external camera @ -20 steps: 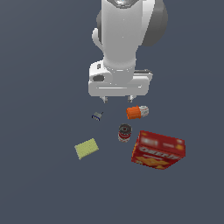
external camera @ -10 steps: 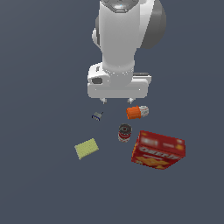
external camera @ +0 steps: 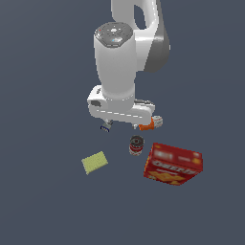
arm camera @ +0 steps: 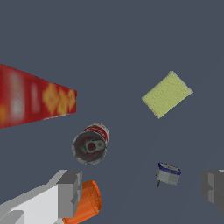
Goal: Pick up a designated object from a clutter of objects.
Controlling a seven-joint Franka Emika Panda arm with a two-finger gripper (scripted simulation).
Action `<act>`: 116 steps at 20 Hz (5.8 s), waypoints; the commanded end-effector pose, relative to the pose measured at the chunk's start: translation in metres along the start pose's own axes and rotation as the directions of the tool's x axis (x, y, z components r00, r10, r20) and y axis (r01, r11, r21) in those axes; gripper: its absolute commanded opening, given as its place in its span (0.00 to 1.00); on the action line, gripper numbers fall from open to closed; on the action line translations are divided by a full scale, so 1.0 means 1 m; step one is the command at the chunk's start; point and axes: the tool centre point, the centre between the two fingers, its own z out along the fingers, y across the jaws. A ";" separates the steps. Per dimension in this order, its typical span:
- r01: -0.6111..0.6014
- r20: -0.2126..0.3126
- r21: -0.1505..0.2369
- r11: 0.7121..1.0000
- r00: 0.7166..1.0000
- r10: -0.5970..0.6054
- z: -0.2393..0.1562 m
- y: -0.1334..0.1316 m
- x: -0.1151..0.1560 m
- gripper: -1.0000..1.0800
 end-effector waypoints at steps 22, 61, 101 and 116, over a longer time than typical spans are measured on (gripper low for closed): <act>-0.686 -0.046 0.020 0.727 0.726 0.686 0.161 0.108 0.084 0.96; -0.738 -0.056 0.023 0.674 0.672 0.738 0.227 0.122 0.091 0.00; -0.740 -0.057 0.020 0.672 0.670 0.740 -0.078 -0.073 0.021 0.00; -0.739 -0.056 0.020 0.673 0.671 0.739 -0.126 -0.106 0.014 0.00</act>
